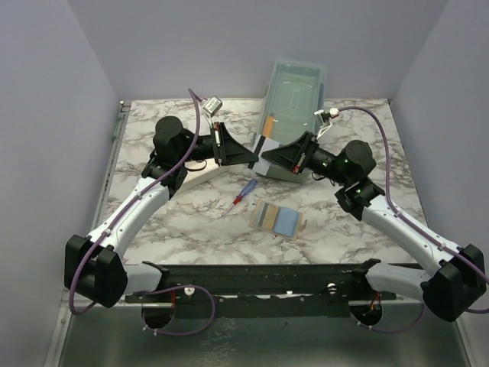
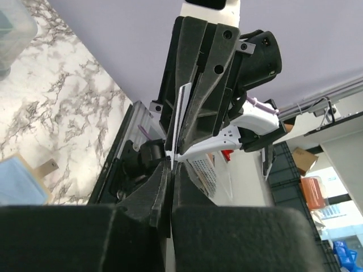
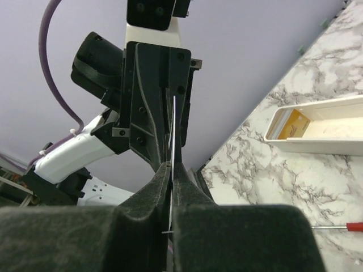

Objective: Put the credit cards into the card holder
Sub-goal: Turn over the card slot in the card holder.

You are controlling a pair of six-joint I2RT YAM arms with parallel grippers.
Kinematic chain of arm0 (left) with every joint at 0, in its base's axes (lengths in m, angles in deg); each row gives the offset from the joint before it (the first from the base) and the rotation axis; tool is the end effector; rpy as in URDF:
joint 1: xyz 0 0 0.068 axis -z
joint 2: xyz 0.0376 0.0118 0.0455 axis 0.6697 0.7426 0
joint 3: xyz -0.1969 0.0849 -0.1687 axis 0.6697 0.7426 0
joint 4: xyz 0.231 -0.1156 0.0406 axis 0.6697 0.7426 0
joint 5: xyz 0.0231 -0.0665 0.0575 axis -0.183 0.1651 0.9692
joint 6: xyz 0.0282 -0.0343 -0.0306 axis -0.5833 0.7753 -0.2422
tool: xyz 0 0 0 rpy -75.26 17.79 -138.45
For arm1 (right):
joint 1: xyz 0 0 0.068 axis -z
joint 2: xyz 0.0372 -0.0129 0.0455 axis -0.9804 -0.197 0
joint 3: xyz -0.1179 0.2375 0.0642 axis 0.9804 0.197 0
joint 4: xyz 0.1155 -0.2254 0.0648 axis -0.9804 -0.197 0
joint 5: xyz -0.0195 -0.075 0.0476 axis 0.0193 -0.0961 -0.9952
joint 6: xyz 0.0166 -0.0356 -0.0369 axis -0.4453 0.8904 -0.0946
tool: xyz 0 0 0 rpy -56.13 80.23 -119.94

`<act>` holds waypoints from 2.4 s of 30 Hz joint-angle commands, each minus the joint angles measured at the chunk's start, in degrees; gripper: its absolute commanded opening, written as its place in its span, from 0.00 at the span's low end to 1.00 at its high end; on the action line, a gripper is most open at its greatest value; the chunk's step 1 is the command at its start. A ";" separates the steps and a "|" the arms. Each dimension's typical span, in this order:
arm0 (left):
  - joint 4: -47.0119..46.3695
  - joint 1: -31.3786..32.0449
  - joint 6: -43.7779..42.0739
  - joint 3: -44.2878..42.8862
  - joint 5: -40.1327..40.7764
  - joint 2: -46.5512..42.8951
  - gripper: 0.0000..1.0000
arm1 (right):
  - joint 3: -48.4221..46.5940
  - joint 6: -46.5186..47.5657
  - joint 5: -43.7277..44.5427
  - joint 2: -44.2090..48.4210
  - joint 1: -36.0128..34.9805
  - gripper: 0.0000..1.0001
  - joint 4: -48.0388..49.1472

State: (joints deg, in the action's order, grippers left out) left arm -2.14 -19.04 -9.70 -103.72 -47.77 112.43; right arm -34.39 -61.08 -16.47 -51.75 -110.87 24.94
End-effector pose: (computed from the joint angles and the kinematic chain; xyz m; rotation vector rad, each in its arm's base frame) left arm 0.2510 -0.1395 0.3805 0.3794 1.8155 -1.8684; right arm 0.2145 0.1574 0.3674 -0.2355 1.5639 1.5962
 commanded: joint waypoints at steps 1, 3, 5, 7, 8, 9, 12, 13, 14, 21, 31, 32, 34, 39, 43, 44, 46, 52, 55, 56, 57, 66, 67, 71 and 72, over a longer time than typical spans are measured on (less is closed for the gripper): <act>9.05 0.35 -9.89 -1.14 0.48 0.35 0.00 | -0.15 5.16 1.24 3.90 0.25 0.17 -11.78; 21.09 0.49 -19.41 -2.52 4.81 0.29 0.00 | 0.30 9.20 6.02 6.41 0.24 0.37 -22.87; 28.24 0.84 -25.64 -1.78 8.88 0.18 0.00 | 1.06 13.53 9.43 7.79 0.28 0.46 -33.92; 29.41 1.33 -27.05 1.45 11.17 -0.16 0.00 | 3.58 15.71 12.06 9.29 0.28 0.52 -42.13; 29.38 2.07 -27.15 3.23 12.84 -0.19 0.00 | 5.44 16.11 13.03 10.16 0.24 0.54 -45.10; 29.35 3.13 -27.19 4.87 15.38 -0.23 0.00 | 7.26 16.20 13.88 11.02 0.24 0.56 -47.45; 27.78 8.53 -27.53 8.69 20.93 0.62 0.00 | 12.83 15.09 15.02 12.82 0.24 0.59 -50.03; 25.77 10.37 -26.62 10.02 21.78 1.19 0.00 | 14.50 14.51 14.54 12.48 0.24 0.59 -49.41; 22.79 11.70 -25.19 11.68 21.90 1.80 0.00 | 15.99 14.16 13.46 11.74 0.24 0.57 -47.98; 5.36 13.97 -15.66 19.65 19.55 8.87 0.00 | 20.87 12.41 17.05 4.03 0.24 0.29 -41.18; 3.27 14.26 -15.51 17.63 17.17 21.36 0.00 | 21.87 10.21 26.08 -4.99 0.24 0.12 -36.78; 2.96 14.26 -15.56 17.59 16.97 22.06 0.00 | 22.03 9.98 26.64 -5.61 0.25 0.12 -36.66; 2.80 14.31 -16.30 17.42 17.02 22.82 0.00 | 22.42 9.77 26.64 -6.80 0.25 0.12 -35.82; 2.80 14.20 -17.21 16.97 15.99 25.21 0.00 | 22.51 9.69 26.21 -8.44 0.24 0.12 -35.27; 2.80 14.22 -18.32 17.05 15.12 26.87 0.00 | 22.91 9.50 26.09 -7.63 0.25 0.12 -35.18; 2.80 14.24 -18.47 17.08 15.30 27.03 0.00 | 22.78 9.50 26.00 -7.51 0.24 0.12 -35.41; 2.80 14.21 -18.67 17.22 15.89 27.13 0.00 | 22.71 9.50 25.91 -7.17 0.25 0.12 -35.66; 2.89 14.22 -18.84 17.14 16.22 27.69 0.00 | 22.87 9.72 26.08 -6.61 0.24 0.11 -36.28; 2.94 14.26 -18.87 16.96 16.25 28.60 0.00 | 23.19 9.55 26.12 -5.97 0.24 0.11 -36.22; 2.95 14.26 -18.71 16.82 16.23 29.15 0.00 | 23.23 9.58 26.02 -5.75 0.24 0.11 -36.20; 2.95 14.20 -18.56 16.63 16.35 29.47 0.00 | 23.31 9.59 25.93 -5.54 0.24 0.11 -36.13; 3.13 14.13 -18.03 17.12 16.68 30.22 0.00 | 23.91 9.25 25.49 -4.79 0.24 0.11 -35.85; 3.07 14.17 -17.87 16.88 16.59 30.61 0.00 | 24.01 9.22 25.35 -4.84 0.24 0.11 -35.58; 2.89 14.15 -17.97 16.29 16.77 30.99 0.00 | 23.54 9.69 24.73 -4.73 0.24 0.11 -35.77; 2.89 14.17 -17.91 16.19 16.77 30.93 0.00 | 23.32 9.87 24.61 -4.60 0.24 0.11 -35.98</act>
State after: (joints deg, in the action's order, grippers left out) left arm 1.03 -5.16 -26.97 -86.41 -30.85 142.42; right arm -11.55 -51.64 7.50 -57.38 -110.69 -10.53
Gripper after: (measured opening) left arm 0.017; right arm 0.114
